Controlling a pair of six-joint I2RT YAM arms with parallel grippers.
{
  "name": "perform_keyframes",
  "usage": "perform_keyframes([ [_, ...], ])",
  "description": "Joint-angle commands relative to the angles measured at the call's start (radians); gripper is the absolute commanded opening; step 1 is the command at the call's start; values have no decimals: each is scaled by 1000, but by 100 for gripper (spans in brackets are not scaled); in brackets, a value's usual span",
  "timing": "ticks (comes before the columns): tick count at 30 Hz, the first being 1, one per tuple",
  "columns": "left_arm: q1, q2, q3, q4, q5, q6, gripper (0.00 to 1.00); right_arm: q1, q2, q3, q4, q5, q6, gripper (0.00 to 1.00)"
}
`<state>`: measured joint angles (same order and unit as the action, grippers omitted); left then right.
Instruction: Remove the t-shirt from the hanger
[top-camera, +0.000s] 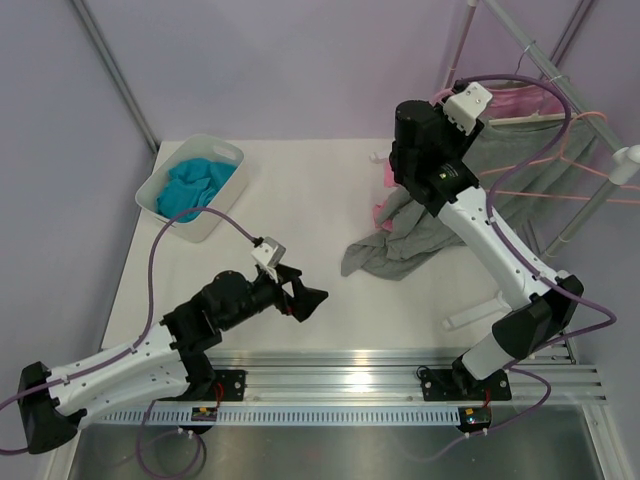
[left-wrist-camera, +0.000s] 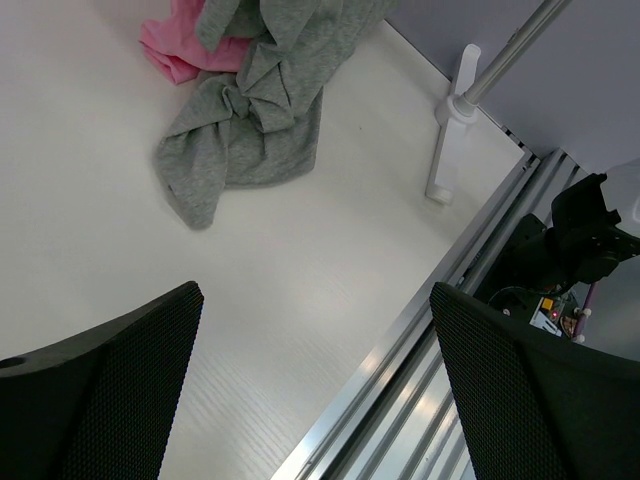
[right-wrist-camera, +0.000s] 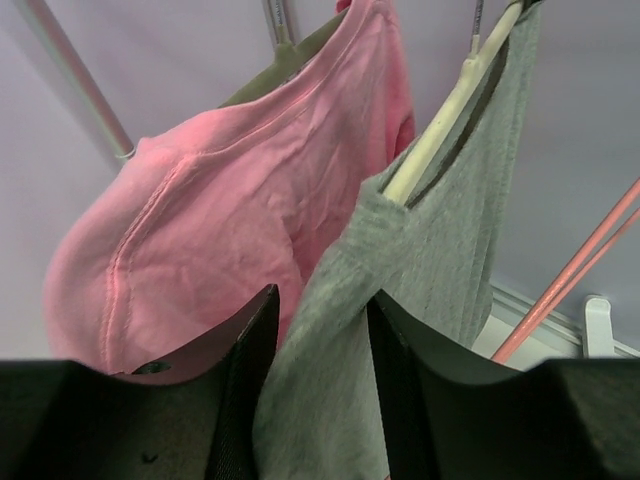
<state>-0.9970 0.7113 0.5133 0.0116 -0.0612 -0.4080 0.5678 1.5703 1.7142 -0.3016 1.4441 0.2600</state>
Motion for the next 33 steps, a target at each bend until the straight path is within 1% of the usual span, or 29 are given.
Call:
perform_keyframes([
  [1,-5,-19,-19,31,-23,8,99,-19,-1,10,47,81,-33,45],
  [2,-5,-18,-19,33,-23,8,99,-23,-1,10,51,78,-38,40],
  [3,-5,-18,-19,34,-22,8,99,-23,2,10,59,81,-47,33],
  [4,-5,-18,-21,33,-22,6,99,-25,4,10,87,81,-74,22],
  [7,-5,-24,-22,33,-22,6,99,-26,13,12,146,82,-139,7],
  [10,-5,-26,-27,31,-29,8,99,-29,16,10,173,81,-162,0],
  [12,-5,-26,-29,33,-31,8,99,-29,16,9,180,78,-183,0],
  [14,-5,-23,-27,33,-35,8,99,-28,19,15,238,99,-237,0],
  [15,-5,-21,-25,34,-35,8,99,-28,17,16,268,108,-316,0],
  [16,-5,-16,-24,36,-32,9,99,-29,14,15,347,111,-350,0],
  [18,-5,-12,-22,39,-26,9,99,-28,4,18,437,108,-436,0],
  [20,-5,-10,-22,39,-29,9,99,-28,-6,19,495,107,-487,0],
  [21,-5,-10,-22,37,-31,12,99,-29,-6,24,543,107,-537,0],
  [24,-5,-10,-25,39,-38,12,99,-28,2,47,604,111,-620,0],
  [27,-5,-4,-22,41,-38,12,99,-26,-1,42,628,124,-659,0],
  [33,-5,16,-21,54,-35,12,99,10,-36,-5,634,147,-670,0],
])
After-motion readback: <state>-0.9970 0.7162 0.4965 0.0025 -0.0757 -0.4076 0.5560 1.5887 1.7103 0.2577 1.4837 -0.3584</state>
